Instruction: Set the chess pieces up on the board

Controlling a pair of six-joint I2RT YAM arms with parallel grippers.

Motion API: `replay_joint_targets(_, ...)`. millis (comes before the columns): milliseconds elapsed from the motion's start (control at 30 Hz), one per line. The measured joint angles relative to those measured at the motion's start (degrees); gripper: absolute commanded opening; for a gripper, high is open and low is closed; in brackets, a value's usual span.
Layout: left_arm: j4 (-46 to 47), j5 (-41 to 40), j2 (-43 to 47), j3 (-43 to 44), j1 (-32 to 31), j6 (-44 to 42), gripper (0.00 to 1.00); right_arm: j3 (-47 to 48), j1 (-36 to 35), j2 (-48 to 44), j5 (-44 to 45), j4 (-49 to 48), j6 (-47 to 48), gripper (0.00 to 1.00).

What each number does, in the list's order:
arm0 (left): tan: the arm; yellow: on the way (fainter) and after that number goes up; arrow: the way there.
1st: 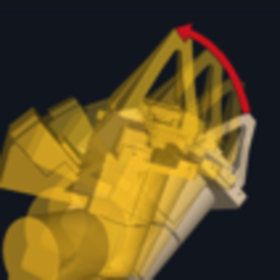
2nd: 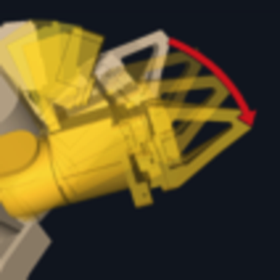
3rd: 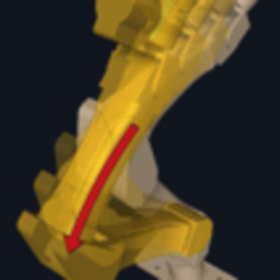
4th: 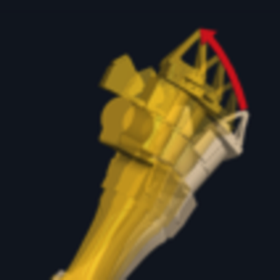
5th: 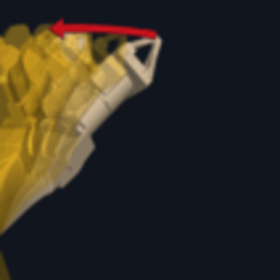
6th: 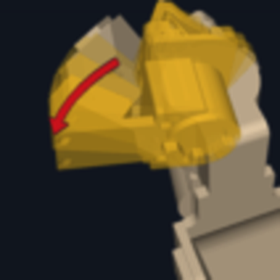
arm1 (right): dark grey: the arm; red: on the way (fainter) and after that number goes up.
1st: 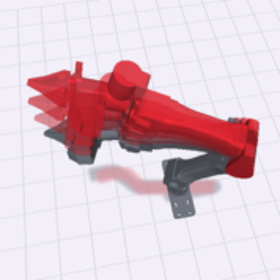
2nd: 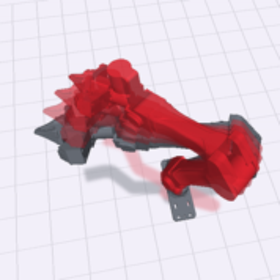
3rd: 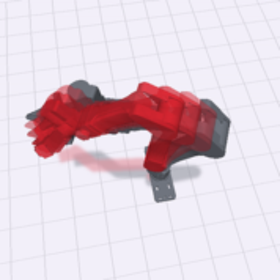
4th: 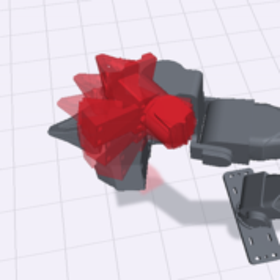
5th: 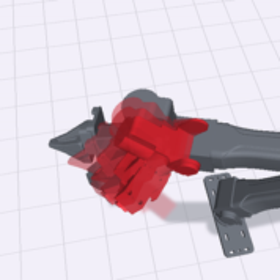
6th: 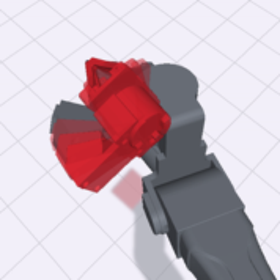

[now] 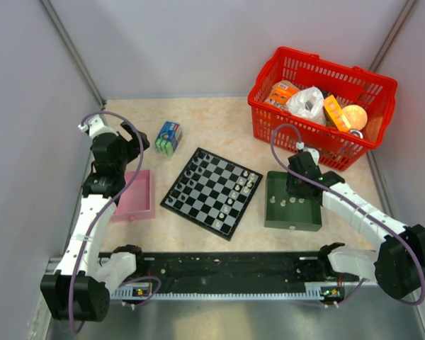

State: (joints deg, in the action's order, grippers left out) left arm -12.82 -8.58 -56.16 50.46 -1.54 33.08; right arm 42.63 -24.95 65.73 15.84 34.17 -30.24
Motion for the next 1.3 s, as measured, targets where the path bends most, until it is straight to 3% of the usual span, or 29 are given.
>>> replay_joint_targets(733, 0.0, 0.0, 0.0, 0.0, 0.0, 0.0, 0.99, 0.0, 1.7, 1.7, -1.6, -0.9, 1.2, 0.43)
replay_joint_targets(1300, 0.4, 0.0, 0.0, -0.3, 0.0, 0.0, 0.99, 3.6, 6.5, 12.2, -1.6, -6.7, 4.5, 0.41)
